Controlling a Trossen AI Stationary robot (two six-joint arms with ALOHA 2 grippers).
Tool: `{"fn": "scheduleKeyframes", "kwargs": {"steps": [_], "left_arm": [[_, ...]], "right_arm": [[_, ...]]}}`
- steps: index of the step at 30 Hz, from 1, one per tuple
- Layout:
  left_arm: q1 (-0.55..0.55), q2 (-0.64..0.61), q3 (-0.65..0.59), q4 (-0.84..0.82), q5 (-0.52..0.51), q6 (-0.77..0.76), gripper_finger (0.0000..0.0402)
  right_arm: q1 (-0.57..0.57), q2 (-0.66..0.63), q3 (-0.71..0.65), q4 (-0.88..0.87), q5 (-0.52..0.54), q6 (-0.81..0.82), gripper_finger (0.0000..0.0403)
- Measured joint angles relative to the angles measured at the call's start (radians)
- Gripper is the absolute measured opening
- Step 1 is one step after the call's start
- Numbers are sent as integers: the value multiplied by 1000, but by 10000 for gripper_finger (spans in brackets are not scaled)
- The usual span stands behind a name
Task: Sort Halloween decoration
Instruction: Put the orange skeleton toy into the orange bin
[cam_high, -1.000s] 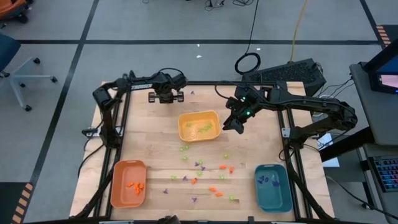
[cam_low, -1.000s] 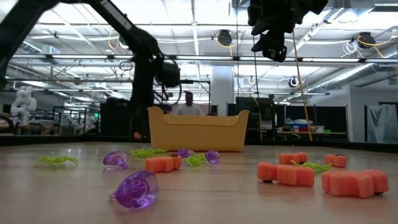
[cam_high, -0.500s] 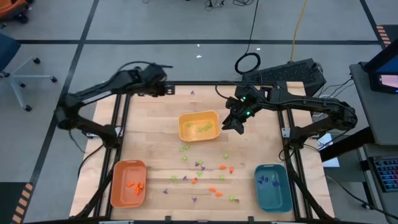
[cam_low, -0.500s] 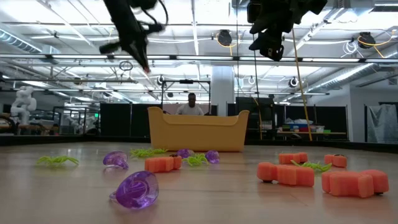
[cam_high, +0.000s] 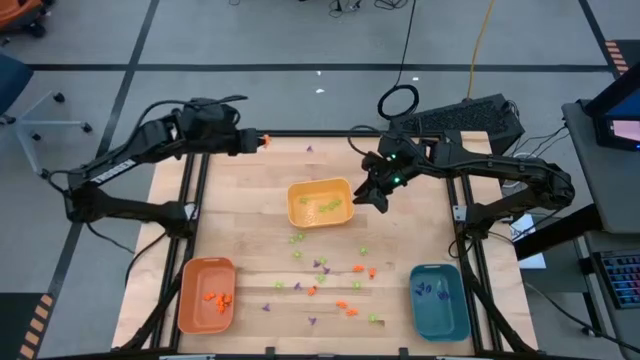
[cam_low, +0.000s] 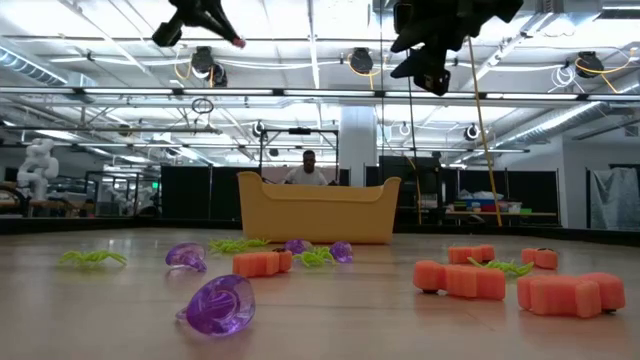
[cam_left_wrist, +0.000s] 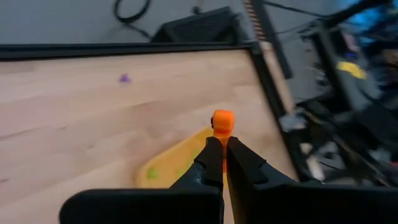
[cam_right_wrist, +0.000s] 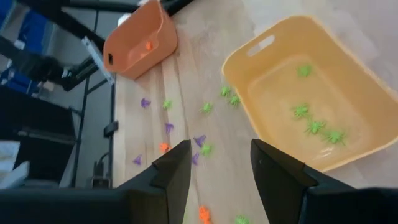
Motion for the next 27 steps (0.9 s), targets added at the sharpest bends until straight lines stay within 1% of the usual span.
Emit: {"fn": "scheduleKeyframes", "kwargs": {"steps": [5, 9, 15, 20, 23, 27], "left_arm": [[-13, -30, 0, 60, 58, 47, 1], [-22, -48, 0, 108, 110, 84, 1], [-23, -60, 0, 156, 155, 130, 1], [-24, -60, 0, 180, 197, 180, 1], [-24, -60, 0, 179, 236, 199, 1], [-24, -70, 0, 184, 253, 219, 1]], "right_arm": [[0, 0, 0, 71, 19, 53, 155], [0, 0, 0, 129, 19, 143, 155], [0, 0, 0, 188, 19, 247, 155], [0, 0, 0, 192, 20, 256, 155], [0, 0, 0, 192, 44, 257, 155], [0, 0, 0, 192, 45, 256, 155]]}}
